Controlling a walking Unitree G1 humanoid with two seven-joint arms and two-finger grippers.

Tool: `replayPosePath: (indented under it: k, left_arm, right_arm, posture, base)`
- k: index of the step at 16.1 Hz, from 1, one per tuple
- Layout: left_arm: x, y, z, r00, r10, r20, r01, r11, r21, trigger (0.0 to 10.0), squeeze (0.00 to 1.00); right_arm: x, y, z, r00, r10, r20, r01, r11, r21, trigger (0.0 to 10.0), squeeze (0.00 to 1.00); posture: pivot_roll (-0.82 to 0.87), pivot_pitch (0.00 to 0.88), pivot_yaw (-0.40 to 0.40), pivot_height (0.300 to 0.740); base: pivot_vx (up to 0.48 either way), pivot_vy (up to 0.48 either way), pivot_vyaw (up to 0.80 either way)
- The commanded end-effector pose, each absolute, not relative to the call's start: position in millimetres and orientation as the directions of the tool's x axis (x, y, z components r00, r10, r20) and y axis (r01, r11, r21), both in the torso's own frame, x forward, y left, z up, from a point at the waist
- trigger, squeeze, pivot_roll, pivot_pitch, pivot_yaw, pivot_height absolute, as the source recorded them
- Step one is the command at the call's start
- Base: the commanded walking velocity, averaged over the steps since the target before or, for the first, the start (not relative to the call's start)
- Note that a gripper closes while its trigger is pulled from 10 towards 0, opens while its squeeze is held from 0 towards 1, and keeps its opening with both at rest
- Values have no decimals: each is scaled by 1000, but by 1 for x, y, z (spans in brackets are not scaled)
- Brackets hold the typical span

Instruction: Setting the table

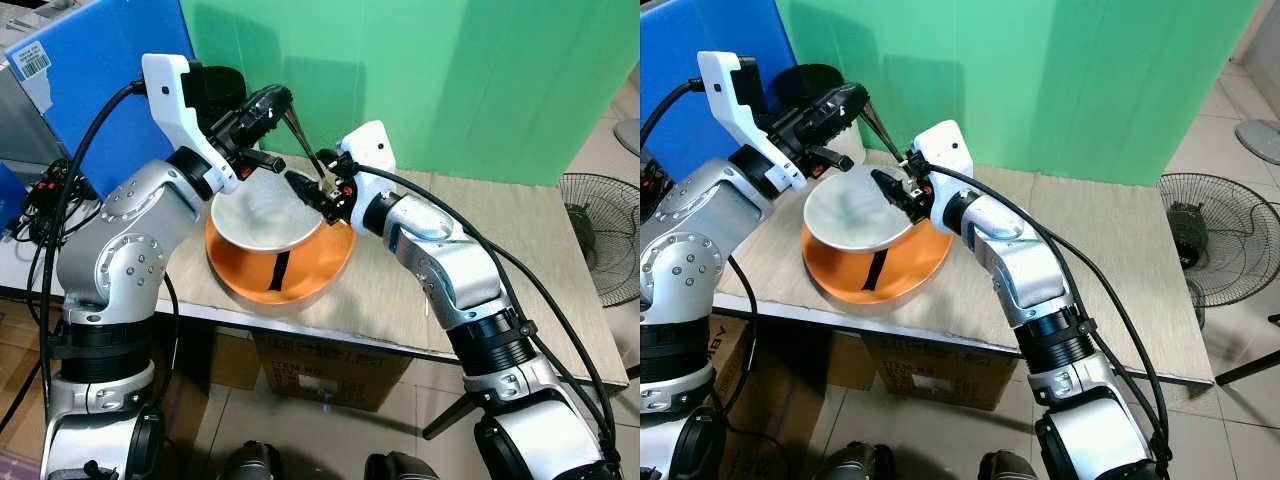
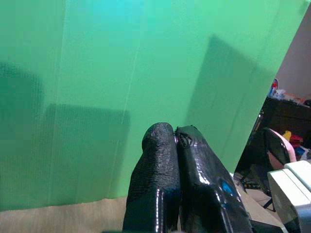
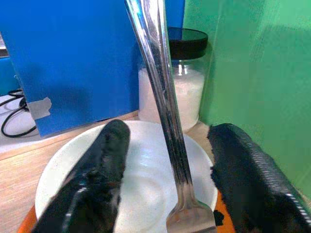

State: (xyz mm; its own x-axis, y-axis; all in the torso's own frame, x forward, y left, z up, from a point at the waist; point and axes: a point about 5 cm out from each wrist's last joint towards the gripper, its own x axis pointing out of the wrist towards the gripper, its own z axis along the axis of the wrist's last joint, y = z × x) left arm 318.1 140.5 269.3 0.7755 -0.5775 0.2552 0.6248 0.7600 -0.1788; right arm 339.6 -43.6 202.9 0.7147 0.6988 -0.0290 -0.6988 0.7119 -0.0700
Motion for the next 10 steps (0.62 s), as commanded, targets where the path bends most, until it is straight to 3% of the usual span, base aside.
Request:
replayPosePath:
  k: [1,10]
  left_arm:
    - [313,139,270,762,-599,247,640,756,-139,0,0]
    - [314,138,269,756,-610,236,645,756,-111,0,0]
  right_arm:
    - [342,-43,205,714,699,-35,-700,712,-51,0,0]
    - [343,-45,199,725,685,-72,-687,726,-16,0,0]
  posture:
    - [-73,65,63,740]
    - [-75,66,67,740]
  base:
    - [0,0,0]
    - [0,0,0]
